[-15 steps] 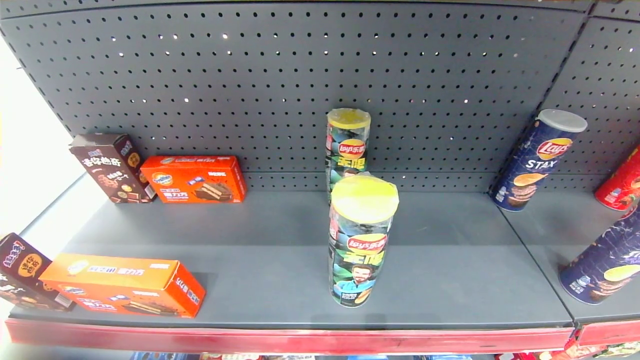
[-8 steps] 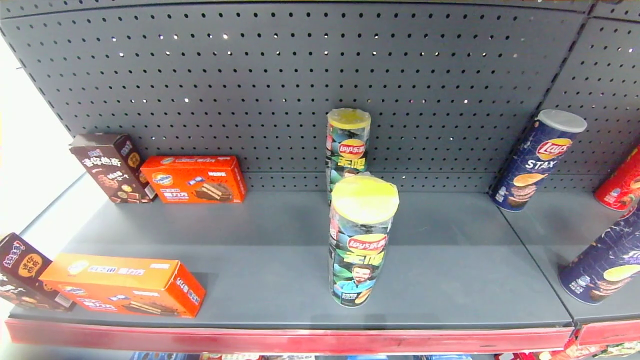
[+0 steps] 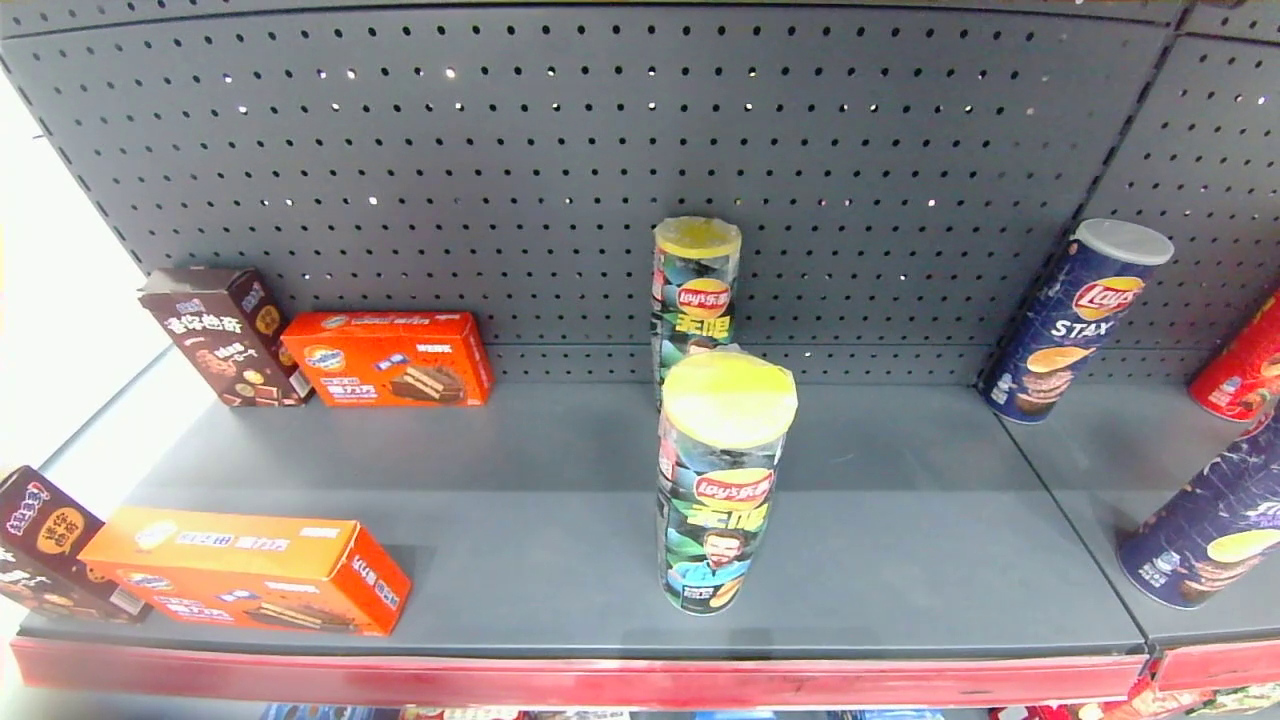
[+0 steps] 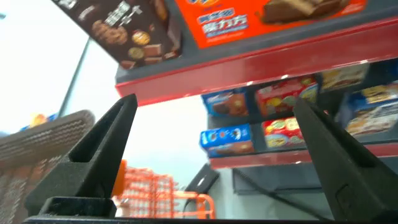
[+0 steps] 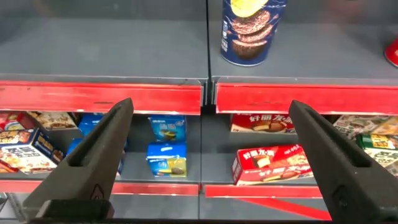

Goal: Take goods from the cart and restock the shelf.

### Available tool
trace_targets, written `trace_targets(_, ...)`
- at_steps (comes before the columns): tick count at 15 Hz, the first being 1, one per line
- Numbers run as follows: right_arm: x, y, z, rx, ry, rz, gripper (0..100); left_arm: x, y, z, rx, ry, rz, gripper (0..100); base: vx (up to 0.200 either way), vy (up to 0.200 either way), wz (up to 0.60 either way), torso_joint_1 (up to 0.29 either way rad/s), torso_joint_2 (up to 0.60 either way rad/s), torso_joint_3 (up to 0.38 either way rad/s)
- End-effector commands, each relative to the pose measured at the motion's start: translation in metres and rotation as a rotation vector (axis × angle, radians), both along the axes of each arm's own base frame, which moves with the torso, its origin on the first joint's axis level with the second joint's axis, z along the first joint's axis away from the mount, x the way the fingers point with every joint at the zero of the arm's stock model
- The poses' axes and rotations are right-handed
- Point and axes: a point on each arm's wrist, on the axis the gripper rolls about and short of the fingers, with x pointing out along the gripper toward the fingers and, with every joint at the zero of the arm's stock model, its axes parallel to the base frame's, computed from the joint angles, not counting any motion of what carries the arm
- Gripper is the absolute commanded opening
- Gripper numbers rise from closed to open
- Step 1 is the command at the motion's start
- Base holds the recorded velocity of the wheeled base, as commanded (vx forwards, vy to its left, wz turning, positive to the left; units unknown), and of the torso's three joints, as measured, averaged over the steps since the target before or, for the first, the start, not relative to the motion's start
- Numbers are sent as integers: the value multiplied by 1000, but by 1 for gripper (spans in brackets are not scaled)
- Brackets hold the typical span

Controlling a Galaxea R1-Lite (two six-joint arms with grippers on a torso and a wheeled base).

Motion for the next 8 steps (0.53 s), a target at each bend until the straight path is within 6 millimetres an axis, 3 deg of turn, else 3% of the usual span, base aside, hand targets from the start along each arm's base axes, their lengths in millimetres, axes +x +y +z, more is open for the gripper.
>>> trace_targets(1,0,0,0,1,-2,1,100,-3,-5,0,34,-6,140,100,0,0,0,0,0,0)
trace_targets(3,0,0,0,1,-2,1,100,-15,-5,-3,8,-128,287,100,0,0,0,0,0,0)
trace_targets(5,0,0,0,1,-2,1,100,-14,-6,-4,-33,-135,232,100,0,0,0,0,0,0)
trace_targets(7,0,0,0,-1,-2,1,100,-11,-16,-7,-146,-116,-203,100,0,0,0,0,0,0)
trace_targets(8,0,0,0,-1,-2,1,100,-11,-17,-8,-156,-116,-251,100,0,0,0,0,0,0)
